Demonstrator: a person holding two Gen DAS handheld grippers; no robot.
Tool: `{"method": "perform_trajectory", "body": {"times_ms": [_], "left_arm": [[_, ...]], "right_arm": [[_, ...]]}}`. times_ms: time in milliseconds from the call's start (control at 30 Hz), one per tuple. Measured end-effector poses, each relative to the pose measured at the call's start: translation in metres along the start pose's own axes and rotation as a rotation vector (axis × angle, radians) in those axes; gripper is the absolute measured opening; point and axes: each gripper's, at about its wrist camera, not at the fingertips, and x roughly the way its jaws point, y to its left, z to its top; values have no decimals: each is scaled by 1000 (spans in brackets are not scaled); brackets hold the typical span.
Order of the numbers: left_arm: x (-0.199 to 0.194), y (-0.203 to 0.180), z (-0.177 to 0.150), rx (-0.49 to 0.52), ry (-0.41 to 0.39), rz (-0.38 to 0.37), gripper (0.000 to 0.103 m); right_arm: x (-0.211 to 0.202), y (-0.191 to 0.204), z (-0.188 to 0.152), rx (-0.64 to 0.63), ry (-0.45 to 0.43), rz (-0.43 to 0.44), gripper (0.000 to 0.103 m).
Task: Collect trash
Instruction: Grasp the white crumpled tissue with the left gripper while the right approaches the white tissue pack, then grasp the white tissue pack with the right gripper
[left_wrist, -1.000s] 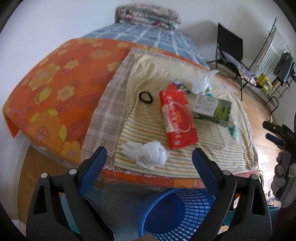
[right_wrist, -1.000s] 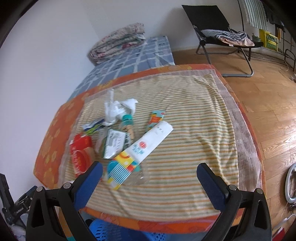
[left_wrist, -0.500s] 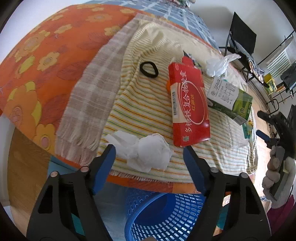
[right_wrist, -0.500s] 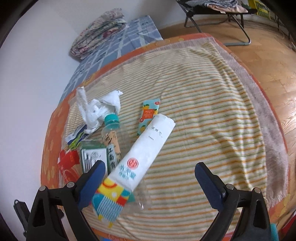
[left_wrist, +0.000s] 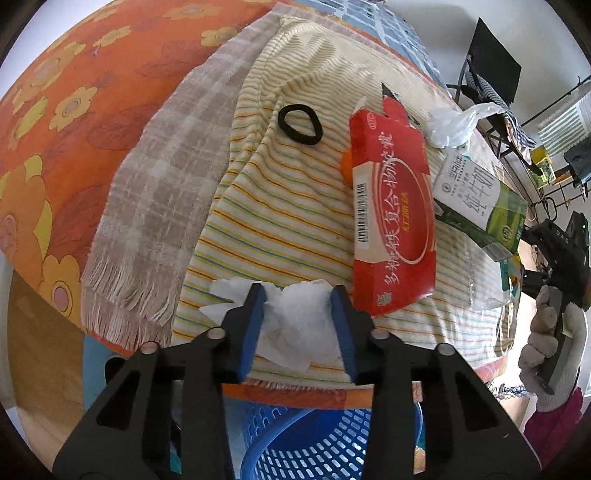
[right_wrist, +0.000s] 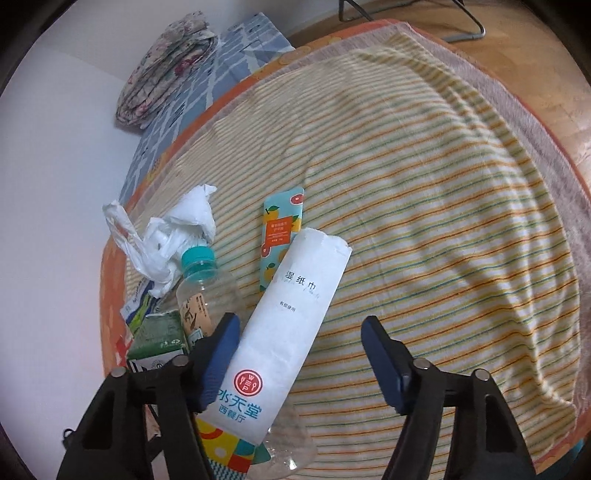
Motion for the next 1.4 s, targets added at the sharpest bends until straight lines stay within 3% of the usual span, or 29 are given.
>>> {"method": "perform_trajectory", "body": {"times_ms": [133,433,667,700,733,767,867,1067,1233,1400], "left_arm": [[-4,3,1,-2,-12,-11,30],[-24,3,4,14,-65,-26,26],[-36,0,5,23,-108,-33,26],[-36,-1,5,24,-109,-32,26],[-36,-1,5,26,-108,-30,26],[-36,-2,4,28,-108,-29,26],[-35,-3,3,33,-109,-24,26],[-37,-3,3,30,-116,-26,26],[-41,-8,3,47,-126,-28,25],[-48,-15,-1,69,-139,-43,25]], "right_arm": [[2,-3,0,21,6,48,49],[-11,-6,-5,36,-36,111,29],[-31,-3,-6,-31,-91,87,26],[-31,-3,-6,-41,-87,57,32],[-29,-3,-5,-50,-72,26,48],[-26,-3,-4,-61,-58,7,56],[-18,-2,-5,-111,-41,-48,60],[9,-9,-6,-148,19,-94,42],[8,-3,-5,-203,-9,-102,23],[-11,4,-9,-235,-64,-100,19]]}}
